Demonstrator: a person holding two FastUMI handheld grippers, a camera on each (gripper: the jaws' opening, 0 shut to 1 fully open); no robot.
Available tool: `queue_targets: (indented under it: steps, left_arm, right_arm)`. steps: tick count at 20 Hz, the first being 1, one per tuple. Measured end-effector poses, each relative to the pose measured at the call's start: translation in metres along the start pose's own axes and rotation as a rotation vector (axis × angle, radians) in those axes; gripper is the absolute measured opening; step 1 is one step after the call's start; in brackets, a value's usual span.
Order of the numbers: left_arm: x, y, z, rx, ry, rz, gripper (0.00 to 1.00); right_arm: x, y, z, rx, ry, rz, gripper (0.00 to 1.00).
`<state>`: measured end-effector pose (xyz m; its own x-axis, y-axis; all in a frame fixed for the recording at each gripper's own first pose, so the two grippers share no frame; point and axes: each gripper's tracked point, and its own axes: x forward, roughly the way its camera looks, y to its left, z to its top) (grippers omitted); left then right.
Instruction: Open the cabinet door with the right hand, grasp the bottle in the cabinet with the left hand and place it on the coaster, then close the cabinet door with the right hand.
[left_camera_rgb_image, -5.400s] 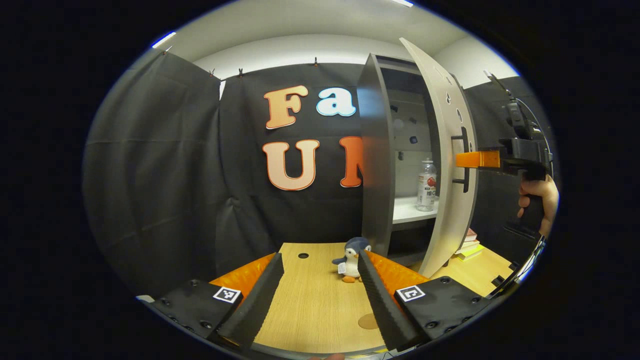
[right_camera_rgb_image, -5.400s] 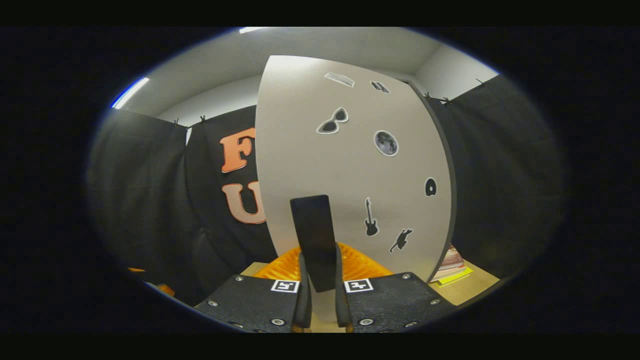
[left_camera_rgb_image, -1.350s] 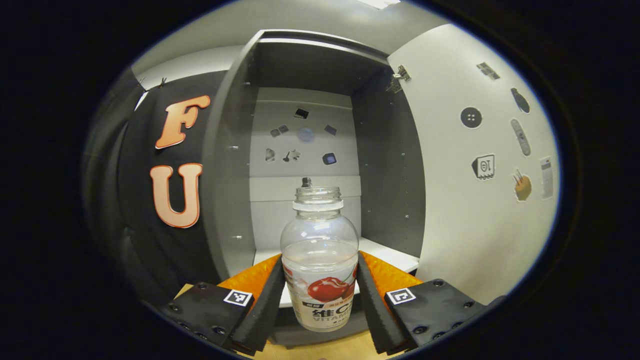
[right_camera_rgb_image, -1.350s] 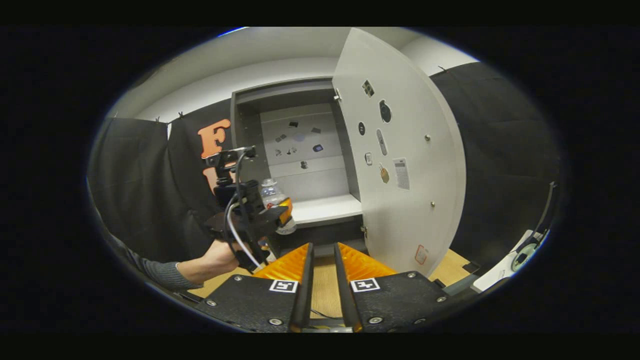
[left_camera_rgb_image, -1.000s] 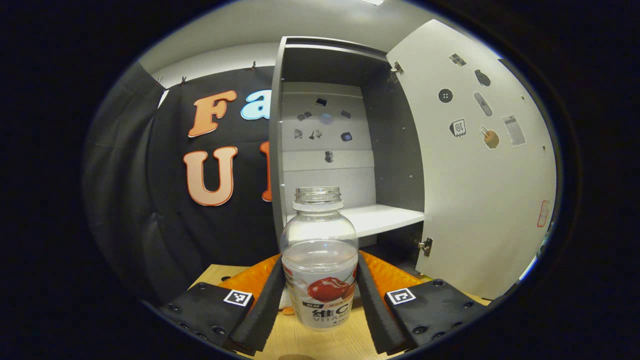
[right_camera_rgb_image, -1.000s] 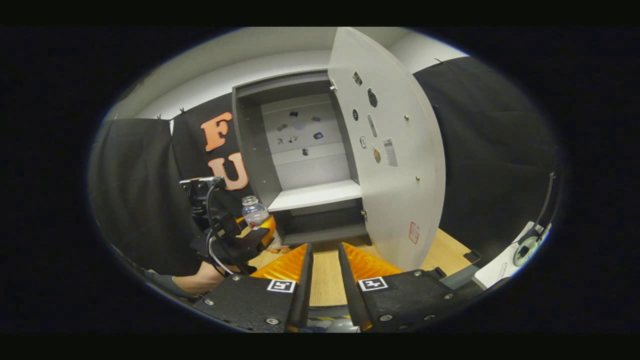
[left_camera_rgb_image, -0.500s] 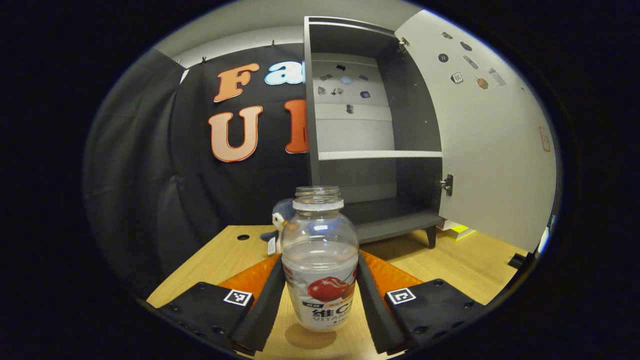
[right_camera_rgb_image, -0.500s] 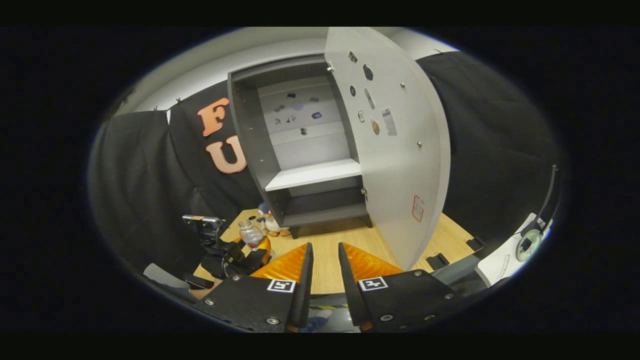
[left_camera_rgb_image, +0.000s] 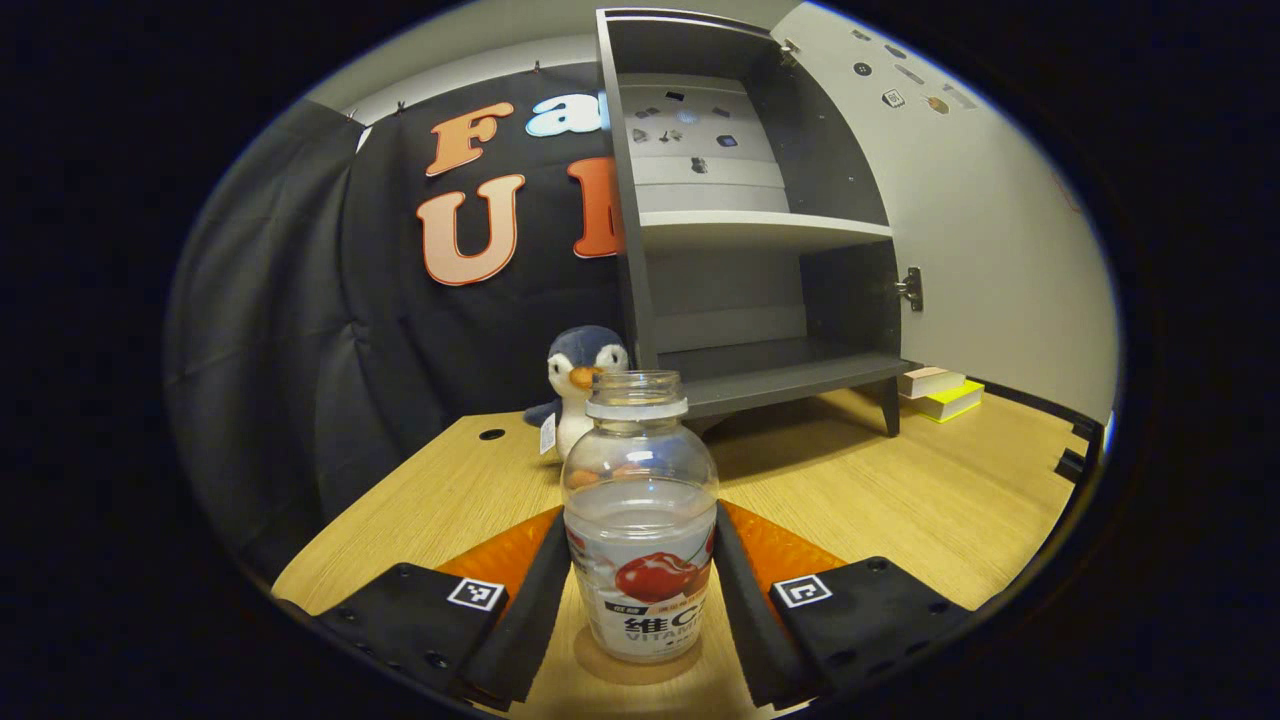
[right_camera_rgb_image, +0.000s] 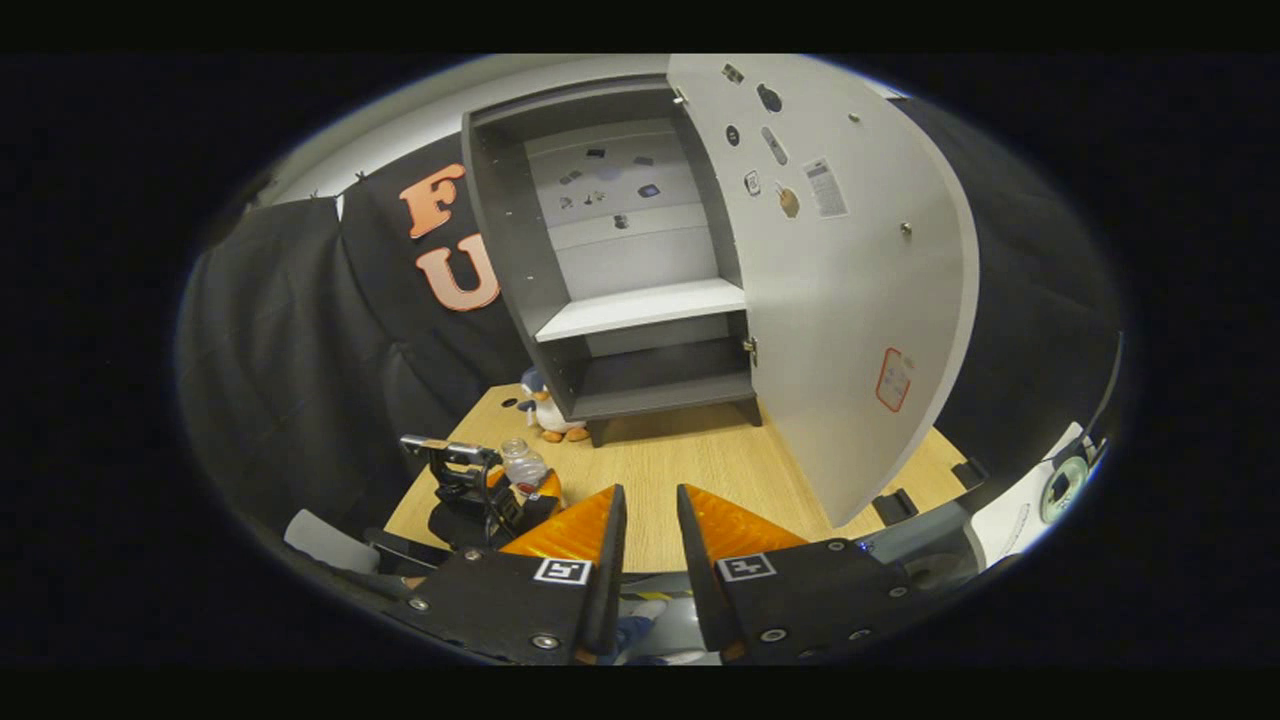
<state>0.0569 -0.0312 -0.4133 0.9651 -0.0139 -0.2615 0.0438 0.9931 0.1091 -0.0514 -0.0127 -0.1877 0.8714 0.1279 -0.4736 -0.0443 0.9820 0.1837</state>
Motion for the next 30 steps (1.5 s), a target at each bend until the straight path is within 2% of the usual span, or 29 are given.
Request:
queue_targets:
  steps: [3,13,15,18,21,26,27,28,30]
  left_arm:
    - [-0.004,0.001,-0.001,-0.02,-0.006,-0.005,0.83]
    - [-0.022,0.012,-0.009,-0.028,0.028,0.047,0.85]
    - [-0.022,0.019,-0.021,-0.043,0.063,0.074,0.87]
    - [-0.026,0.022,-0.027,-0.059,0.07,0.083,0.96]
    - [-0.028,0.021,-0.016,-0.062,0.049,0.063,0.96]
    - [-0.04,0.023,0.0,-0.039,0.03,0.075,0.96]
    - [-0.042,0.023,0.004,-0.042,0.027,0.073,0.93]
    - [-0.045,0.024,0.007,-0.043,0.026,0.079,0.96]
    - [-0.051,0.025,0.015,-0.045,0.02,0.081,0.96]
  right_arm:
    - [0.002,-0.001,-0.003,0.005,0.014,-0.008,0.32]
    - [-0.004,0.006,-0.014,0.001,0.027,-0.003,0.32]
    - [-0.005,0.003,-0.014,0.003,0.025,-0.007,0.32]
    - [-0.005,0.002,-0.017,0.012,0.029,-0.002,0.32]
    - [-0.006,0.004,-0.019,0.012,0.032,0.009,0.32]
    - [-0.01,0.007,-0.016,0.008,0.017,0.028,0.32]
    - [-0.011,0.007,-0.016,0.009,0.014,0.03,0.32]
    - [-0.013,0.006,-0.015,0.012,0.009,0.031,0.32]
    - [-0.018,0.005,-0.014,0.016,-0.003,0.035,0.32]
